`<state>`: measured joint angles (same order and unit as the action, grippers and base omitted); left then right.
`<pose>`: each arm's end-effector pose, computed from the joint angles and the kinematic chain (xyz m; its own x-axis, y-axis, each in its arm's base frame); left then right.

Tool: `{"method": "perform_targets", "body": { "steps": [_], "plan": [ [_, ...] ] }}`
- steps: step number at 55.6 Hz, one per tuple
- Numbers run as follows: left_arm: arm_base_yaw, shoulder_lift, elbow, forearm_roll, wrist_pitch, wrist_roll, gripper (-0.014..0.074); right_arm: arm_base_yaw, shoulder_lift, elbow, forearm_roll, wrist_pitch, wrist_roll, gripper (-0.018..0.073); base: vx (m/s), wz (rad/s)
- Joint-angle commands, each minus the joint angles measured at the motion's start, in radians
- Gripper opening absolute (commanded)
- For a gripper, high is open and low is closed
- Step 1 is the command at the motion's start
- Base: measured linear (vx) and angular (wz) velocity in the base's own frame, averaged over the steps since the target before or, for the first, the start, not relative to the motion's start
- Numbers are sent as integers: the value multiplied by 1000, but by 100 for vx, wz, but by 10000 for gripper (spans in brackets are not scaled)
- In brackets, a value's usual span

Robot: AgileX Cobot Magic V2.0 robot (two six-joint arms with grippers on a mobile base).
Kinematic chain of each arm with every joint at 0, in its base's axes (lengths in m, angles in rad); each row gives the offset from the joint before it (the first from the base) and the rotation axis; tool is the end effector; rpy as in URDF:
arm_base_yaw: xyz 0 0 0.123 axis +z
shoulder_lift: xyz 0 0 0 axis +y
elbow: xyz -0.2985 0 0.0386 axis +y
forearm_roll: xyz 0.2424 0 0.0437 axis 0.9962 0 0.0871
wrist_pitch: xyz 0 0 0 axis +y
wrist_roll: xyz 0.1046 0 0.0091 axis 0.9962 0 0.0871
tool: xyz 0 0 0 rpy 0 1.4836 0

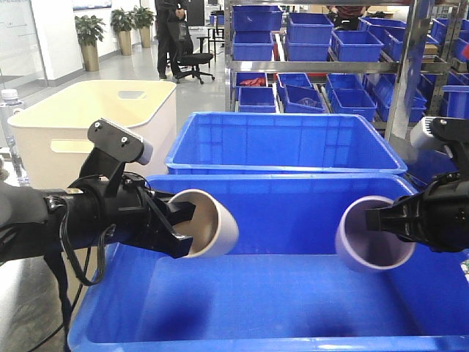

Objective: Grab cup from conveyor and place in blue bin

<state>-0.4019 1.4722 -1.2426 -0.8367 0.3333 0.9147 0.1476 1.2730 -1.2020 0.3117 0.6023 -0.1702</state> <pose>0.3121 -0.1604 0.3744 -0.2689 0.2260 -0.9363 0.6198 0.7846 0.0114 0.2759 0.0595 0.3908 -0.5519 0.0067 -0.8339 -0.2419 0.9557 0.1678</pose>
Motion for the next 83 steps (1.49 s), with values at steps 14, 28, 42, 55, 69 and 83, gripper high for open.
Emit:
{"method": "perform_targets", "body": {
  "steps": [14, 28, 42, 55, 69, 83],
  "plan": [
    [-8, -36, -42, -37, -62, -1, 471, 1, -35, -32, 14, -94, -20, 512, 0, 0],
    [-7, -133, -42, -38, -134, -45, 353, 1, -108, -32, 15, -113, -20, 494, 0, 0],
    [-7, -258, -39, -37, -153, -61, 146, 1, -158, -32, 15, -108, -20, 442, 0, 0],
    [-7, -351, -39, -37, -152, -61, -9, 1, -159, -32, 15, -108, -20, 399, 0, 0],
    [-7, -536, 153, -37, -310, -58, -8, 1, -159, -32, 15, -108, -20, 358, 0, 0],
    [-7, -754, 403, -37, -322, -58, -8, 1, -159, -32, 15, -108, -20, 321, 0, 0]
  ]
}}
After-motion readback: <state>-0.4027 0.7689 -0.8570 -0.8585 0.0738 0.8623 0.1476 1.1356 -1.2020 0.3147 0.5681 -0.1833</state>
